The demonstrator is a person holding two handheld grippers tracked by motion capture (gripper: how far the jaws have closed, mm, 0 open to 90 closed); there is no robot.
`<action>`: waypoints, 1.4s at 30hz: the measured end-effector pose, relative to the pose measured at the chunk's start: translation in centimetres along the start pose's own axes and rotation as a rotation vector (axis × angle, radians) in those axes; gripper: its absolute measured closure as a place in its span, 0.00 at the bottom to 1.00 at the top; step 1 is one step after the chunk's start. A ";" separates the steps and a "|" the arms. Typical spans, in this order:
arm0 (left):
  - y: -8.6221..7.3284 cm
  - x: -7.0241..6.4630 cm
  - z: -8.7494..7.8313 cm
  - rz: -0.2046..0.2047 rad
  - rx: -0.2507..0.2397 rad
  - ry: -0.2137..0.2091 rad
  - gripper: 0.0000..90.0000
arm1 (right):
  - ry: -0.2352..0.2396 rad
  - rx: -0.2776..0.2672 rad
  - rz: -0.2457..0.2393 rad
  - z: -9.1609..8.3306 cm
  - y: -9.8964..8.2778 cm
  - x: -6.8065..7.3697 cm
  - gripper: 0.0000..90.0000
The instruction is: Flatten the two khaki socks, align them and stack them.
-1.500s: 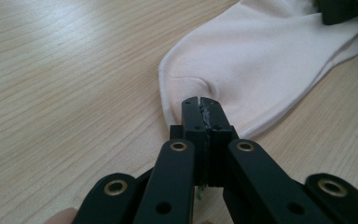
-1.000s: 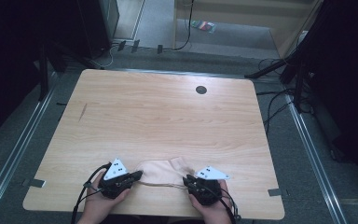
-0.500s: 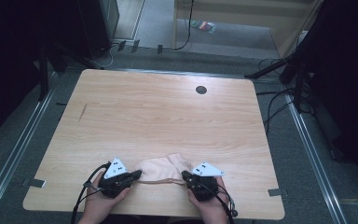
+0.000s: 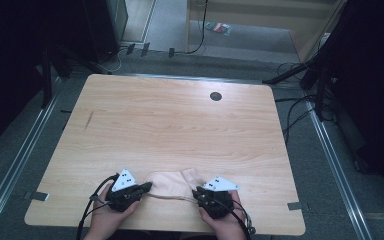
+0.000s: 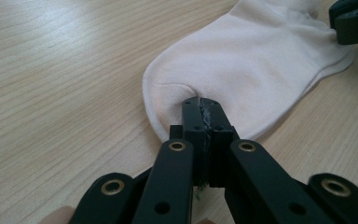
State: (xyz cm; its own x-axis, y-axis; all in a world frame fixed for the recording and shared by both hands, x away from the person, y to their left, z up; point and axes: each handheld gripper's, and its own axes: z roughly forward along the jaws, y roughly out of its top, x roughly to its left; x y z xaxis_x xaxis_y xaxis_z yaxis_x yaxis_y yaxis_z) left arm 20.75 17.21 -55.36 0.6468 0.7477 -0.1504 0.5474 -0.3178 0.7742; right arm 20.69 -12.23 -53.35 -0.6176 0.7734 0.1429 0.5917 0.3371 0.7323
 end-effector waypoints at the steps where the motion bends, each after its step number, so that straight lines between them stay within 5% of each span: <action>1: 0.0 0.0 0.0 0.000 0.001 0.001 1.00 | -0.005 -0.004 0.001 0.1 0.0 0.0 0.92; 4: 0.0 0.0 0.0 0.000 -0.001 -0.002 1.00 | -0.015 -0.010 0.003 0.3 0.1 0.0 1.00; 16: 0.0 0.1 0.0 -0.001 0.001 -0.004 1.00 | 0.002 -0.061 -0.013 -1.3 1.0 1.0 1.00; 20: 0.0 0.1 0.0 -0.002 0.001 -0.005 1.00 | -0.017 -0.011 -0.038 -1.4 0.4 1.1 1.00; 27: 0.0 0.1 0.0 -0.003 0.002 -0.008 1.00 | 0.024 0.095 -0.022 -0.4 -0.3 0.7 0.99; 29: 0.0 0.1 0.0 -0.009 0.000 -0.012 1.00 | 0.046 0.110 -0.006 0.0 -0.5 0.4 0.92; 31: 0.0 0.2 0.0 -0.010 0.001 -0.015 1.00 | 0.056 0.080 0.016 -0.2 -0.4 0.1 0.82; 35: 0.0 0.2 0.0 -0.008 0.003 -0.012 0.99 | 0.074 -0.056 0.073 -1.5 0.1 -0.5 0.84; 37: 0.1 0.2 0.1 -0.008 0.003 -0.012 1.00 | 0.054 -0.052 0.056 -1.1 0.1 -0.2 0.85; 40: 0.0 0.1 0.1 -0.004 0.002 -0.002 1.00 | -0.001 0.032 0.011 0.6 -0.4 0.2 0.87; 42: 0.0 0.1 0.1 -0.006 0.003 -0.001 1.00 | -0.008 0.029 0.027 0.9 -0.5 0.1 0.91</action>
State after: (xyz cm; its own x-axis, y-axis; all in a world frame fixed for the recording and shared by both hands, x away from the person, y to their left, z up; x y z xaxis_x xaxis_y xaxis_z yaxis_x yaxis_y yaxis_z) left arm 20.88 17.23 -55.40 0.6441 0.7489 -0.1558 0.5531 -0.3153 0.7712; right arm 20.84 -11.85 -54.27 -0.5967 0.7870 0.1569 0.6231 0.3312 0.7085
